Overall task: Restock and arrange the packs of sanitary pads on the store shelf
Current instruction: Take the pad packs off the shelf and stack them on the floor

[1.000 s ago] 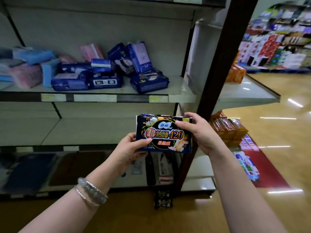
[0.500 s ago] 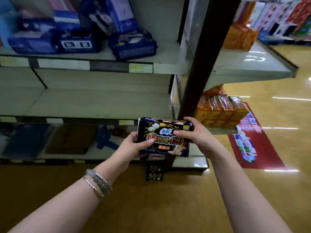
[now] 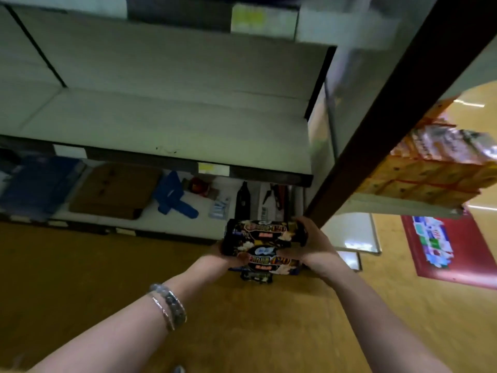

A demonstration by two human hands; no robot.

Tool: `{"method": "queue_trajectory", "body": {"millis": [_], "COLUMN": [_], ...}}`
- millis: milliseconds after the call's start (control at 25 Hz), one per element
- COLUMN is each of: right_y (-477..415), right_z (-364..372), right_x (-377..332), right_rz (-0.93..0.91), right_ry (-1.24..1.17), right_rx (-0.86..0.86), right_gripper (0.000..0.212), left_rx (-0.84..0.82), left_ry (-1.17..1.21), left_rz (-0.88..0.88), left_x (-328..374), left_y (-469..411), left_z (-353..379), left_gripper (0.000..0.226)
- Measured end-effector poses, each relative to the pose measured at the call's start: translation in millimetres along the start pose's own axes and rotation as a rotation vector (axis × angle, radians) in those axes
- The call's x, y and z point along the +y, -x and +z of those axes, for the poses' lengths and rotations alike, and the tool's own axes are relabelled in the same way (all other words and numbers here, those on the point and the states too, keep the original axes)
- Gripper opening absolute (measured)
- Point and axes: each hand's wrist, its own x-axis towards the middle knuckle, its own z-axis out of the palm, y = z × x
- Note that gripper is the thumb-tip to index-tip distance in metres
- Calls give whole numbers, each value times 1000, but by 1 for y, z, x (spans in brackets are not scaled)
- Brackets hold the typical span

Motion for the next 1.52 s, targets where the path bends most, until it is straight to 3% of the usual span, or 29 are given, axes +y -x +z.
{"method": "queue_trajectory", "body": {"millis": [280, 440, 640, 840, 1160, 1520], "right_y": [-95, -141, -196, -237, -243, -253], "right_z": [96, 132, 182, 224, 256, 267], "right_x": [164, 250, 344, 419, 489, 498], "right_rz": [53, 77, 70, 97, 47, 51], "right_ry": [21, 110, 325, 548, 699, 795], "right_rx": [16, 1, -137, -222, -188, -113], "right_gripper": [63, 67, 64, 86, 106, 88], "left_rx": [-29, -55, -135, -178, -111, -121], "left_ry": [107, 65, -80, -120, -125, -93], "left_rz": [-46, -72, -62, -104, -148, -177], "left_x": [-156, -226, -313, -385, -430, -429], "left_y": [-151, -217, -286, -348, -379, -383], "left_z": [22, 43, 63, 78, 110, 114], "left_gripper": [47, 51, 50, 53, 50, 54]}}
